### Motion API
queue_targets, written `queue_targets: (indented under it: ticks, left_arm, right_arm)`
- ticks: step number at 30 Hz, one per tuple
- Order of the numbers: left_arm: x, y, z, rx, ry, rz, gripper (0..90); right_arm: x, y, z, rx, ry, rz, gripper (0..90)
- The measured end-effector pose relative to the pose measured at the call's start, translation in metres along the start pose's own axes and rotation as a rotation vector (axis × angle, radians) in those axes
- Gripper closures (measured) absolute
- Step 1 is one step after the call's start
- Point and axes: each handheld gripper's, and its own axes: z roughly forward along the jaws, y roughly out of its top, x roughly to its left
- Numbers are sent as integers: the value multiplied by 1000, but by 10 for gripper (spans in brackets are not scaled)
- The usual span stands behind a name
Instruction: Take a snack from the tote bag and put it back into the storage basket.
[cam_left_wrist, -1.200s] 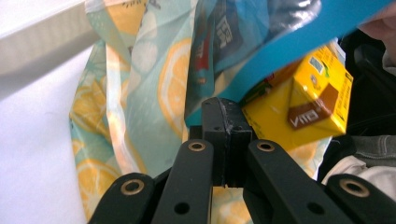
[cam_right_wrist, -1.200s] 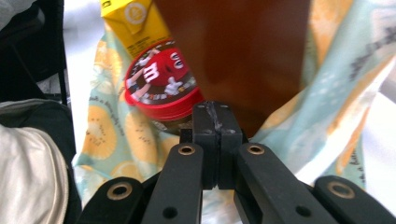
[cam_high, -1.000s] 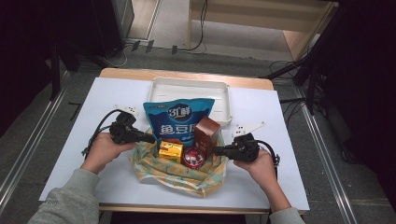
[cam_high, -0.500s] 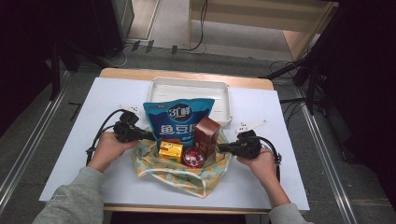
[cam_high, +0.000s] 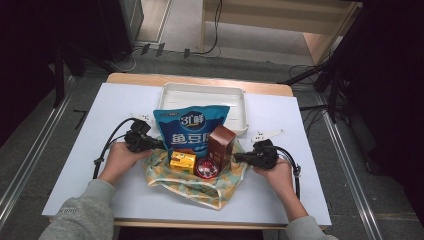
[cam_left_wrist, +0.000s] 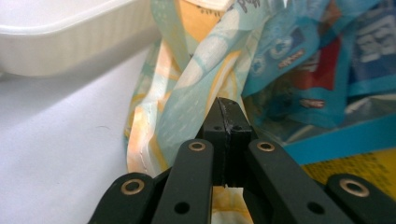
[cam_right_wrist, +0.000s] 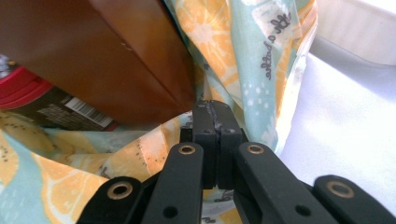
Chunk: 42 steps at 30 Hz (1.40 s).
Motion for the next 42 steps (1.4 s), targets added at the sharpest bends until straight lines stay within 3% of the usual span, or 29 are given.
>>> queue_targets:
  ticks: [13,31,34,35,37,42]
  left_arm:
    - [4,-4,4,38,47,-4,900]
    - [10,-15,-1,64,80,-6,900]
    - [9,-15,-2,65,76,-29,900]
    - [9,-15,-1,50,48,-35,900]
    - [9,-14,-2,42,36,-36,900]
    - [-1,-9,-13,-8,8,-9,900]
  right_arm:
    - [-5,-5,6,48,-67,13,900]
    - [-6,-20,-6,60,-62,34,900]
    - [-5,-19,-6,65,-60,44,900]
    - [-3,-14,-7,23,-32,47,900]
    - [0,-11,-8,8,-16,49,900]
    - [7,-2,-16,-23,5,16,900]
